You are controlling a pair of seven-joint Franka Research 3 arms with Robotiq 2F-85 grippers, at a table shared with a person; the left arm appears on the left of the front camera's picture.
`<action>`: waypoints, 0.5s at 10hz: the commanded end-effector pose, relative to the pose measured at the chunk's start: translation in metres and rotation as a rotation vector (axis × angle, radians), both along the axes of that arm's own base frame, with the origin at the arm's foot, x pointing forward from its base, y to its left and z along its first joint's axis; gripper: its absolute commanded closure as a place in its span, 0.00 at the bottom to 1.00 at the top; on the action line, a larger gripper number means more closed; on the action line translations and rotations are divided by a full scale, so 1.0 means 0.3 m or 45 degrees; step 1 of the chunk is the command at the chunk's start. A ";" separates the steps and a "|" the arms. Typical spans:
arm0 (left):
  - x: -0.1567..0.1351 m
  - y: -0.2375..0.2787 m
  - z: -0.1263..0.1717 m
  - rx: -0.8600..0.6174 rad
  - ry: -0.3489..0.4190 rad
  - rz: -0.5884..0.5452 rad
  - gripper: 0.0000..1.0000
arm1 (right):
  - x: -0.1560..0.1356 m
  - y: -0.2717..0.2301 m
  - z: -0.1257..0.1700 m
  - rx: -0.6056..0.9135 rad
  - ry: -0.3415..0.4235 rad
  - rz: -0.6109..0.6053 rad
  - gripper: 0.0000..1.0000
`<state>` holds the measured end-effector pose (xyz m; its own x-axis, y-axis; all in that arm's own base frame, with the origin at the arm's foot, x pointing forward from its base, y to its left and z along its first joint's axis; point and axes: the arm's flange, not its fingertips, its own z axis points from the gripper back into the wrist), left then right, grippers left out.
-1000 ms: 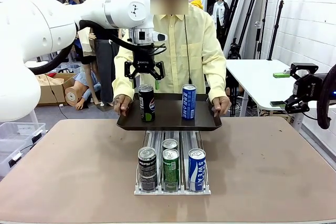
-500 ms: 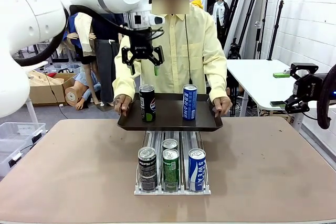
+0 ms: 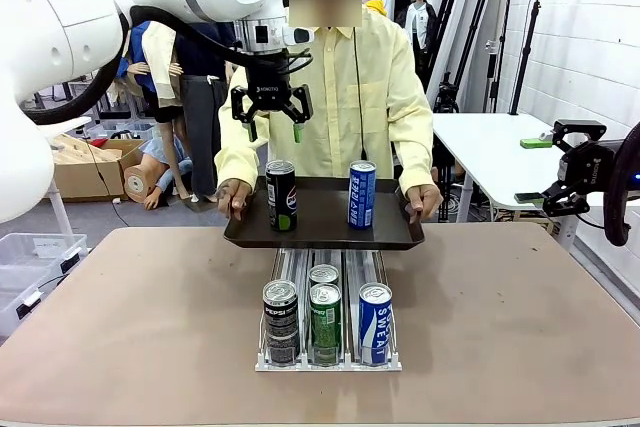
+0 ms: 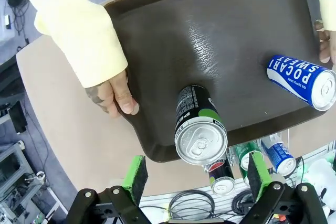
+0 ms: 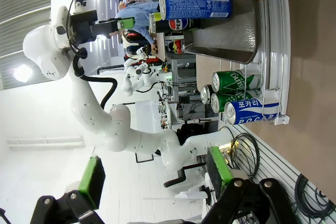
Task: Retrieve and hand over the desired beverage to the person.
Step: Place the picked can on the Handle tray extended by the person.
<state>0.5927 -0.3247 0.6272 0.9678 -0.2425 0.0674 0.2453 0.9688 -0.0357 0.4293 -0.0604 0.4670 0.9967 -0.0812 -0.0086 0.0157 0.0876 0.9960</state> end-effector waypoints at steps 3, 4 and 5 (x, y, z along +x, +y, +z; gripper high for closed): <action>0.000 0.001 0.007 -0.003 -0.006 0.001 0.00 | 0.000 0.004 0.001 -0.013 0.002 -0.006 0.00; 0.000 0.001 0.007 -0.003 -0.006 0.001 0.00 | 0.000 0.004 0.001 -0.013 0.002 -0.006 0.00; 0.000 0.001 0.007 -0.003 -0.006 0.001 0.00 | 0.000 0.004 0.001 -0.013 0.002 -0.006 0.00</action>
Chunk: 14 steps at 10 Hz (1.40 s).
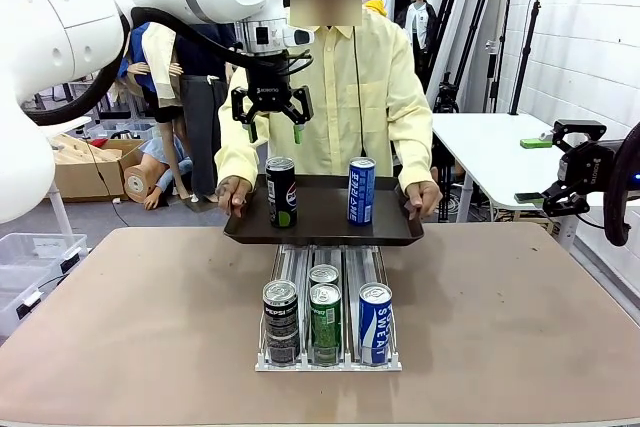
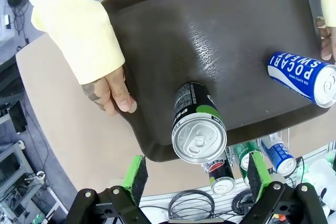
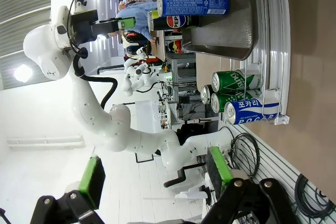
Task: Retrieve and hand over the desired beverage to the person.
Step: Place the picked can on the Handle tray extended by the person.
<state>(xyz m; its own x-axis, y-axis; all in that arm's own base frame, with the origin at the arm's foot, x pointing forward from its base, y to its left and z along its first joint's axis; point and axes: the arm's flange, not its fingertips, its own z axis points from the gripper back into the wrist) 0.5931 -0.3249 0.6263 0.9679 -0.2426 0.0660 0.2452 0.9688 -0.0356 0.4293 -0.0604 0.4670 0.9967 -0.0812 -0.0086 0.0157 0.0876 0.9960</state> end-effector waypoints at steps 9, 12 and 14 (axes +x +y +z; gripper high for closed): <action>-0.049 0.053 0.185 -0.381 0.041 0.070 0.00 | 0.000 0.004 0.001 -0.013 0.002 -0.006 0.00; -0.135 0.296 0.242 -0.625 0.050 0.219 0.00 | 0.000 0.004 0.001 -0.013 0.002 -0.006 0.00; -0.216 0.483 0.215 -0.774 0.072 0.322 0.00 | 0.000 0.004 0.001 -0.013 0.002 -0.006 0.00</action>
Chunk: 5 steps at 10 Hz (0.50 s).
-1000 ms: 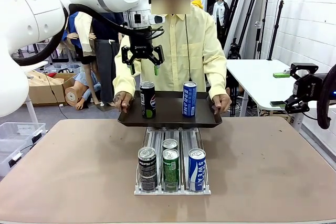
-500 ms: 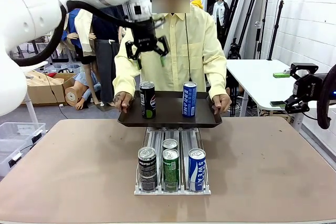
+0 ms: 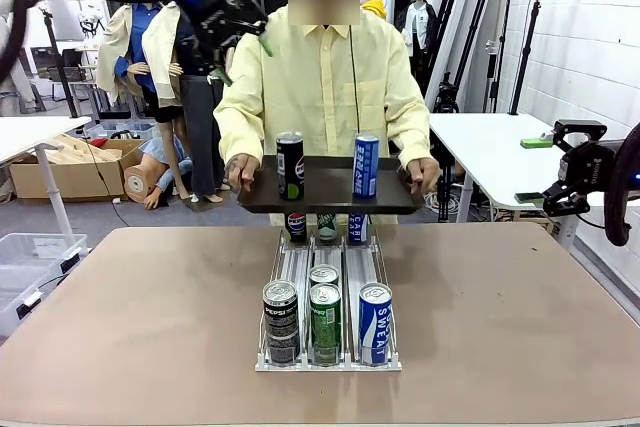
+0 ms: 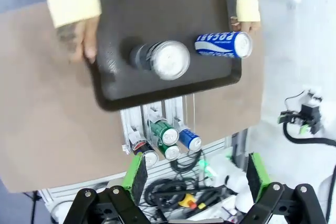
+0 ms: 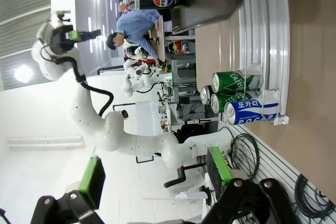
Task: Retrieve and hand over the desired beverage to the person.
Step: Place the picked can on the Handle tray extended by the person.
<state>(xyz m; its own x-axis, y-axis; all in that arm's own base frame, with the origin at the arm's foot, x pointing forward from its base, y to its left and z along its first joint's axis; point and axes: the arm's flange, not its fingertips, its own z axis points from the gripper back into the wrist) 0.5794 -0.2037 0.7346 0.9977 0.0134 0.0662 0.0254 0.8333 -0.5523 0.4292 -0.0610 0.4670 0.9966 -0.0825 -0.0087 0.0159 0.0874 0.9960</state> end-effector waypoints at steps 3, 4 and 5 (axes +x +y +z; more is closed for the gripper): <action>-0.333 0.375 -0.229 -0.324 -0.081 0.190 0.00 | 0.000 0.006 0.001 -0.013 0.002 -0.005 0.00; -0.355 0.466 -0.264 -0.392 -0.105 0.214 0.00 | 0.000 0.006 0.001 -0.013 0.002 -0.005 0.00; -0.369 0.549 -0.304 -0.462 -0.100 0.211 0.00 | 0.000 0.006 0.001 -0.013 0.002 -0.005 0.00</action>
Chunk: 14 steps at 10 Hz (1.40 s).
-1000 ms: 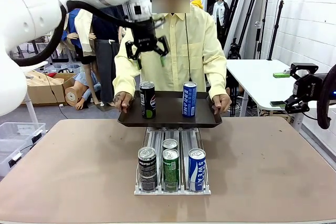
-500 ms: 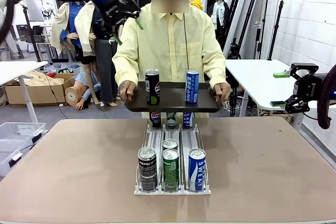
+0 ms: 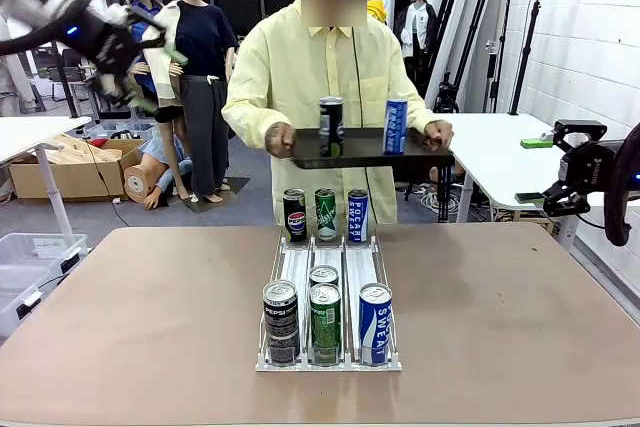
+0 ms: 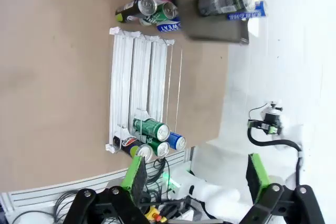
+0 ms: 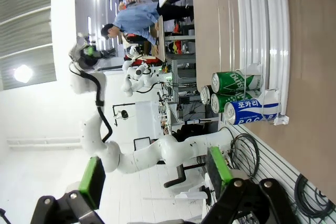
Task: Retrieve and hand over the desired beverage to the person.
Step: Place the picked can on the Handle tray extended by the person.
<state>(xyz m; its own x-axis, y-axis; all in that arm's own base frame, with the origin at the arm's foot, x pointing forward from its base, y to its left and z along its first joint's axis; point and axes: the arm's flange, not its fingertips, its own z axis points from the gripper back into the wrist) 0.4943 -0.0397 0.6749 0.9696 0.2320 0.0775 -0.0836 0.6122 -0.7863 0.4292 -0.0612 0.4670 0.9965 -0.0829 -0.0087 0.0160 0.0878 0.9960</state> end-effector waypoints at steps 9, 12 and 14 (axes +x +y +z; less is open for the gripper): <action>0.037 0.377 -0.507 -0.466 -0.169 -0.453 0.00 | 0.000 0.007 0.001 -0.013 0.002 -0.004 0.00; 0.006 0.407 -0.624 -0.517 -0.199 -0.531 0.00 | 0.000 0.007 0.001 -0.013 0.002 -0.004 0.00; 0.012 0.411 -0.680 -0.535 -0.176 -0.548 0.00 | 0.000 0.007 0.001 -0.013 0.002 -0.004 0.00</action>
